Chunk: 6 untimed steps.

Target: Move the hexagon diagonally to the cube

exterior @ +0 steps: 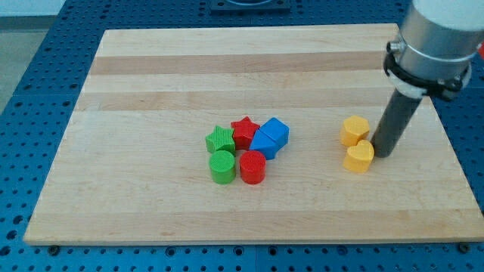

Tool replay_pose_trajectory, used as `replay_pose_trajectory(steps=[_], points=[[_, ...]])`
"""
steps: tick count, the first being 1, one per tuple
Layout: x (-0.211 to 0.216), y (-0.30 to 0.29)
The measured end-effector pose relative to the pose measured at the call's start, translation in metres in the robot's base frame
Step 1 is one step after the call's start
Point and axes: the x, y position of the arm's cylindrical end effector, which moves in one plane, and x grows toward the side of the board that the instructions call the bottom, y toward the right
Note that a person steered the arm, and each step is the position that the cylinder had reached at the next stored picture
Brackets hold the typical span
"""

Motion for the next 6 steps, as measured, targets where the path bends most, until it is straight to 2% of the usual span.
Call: replay_pose_trajectory(steps=[3,5,6], points=[[-0.019,-0.044],[-0.061,-0.071],[-0.057,-0.058]])
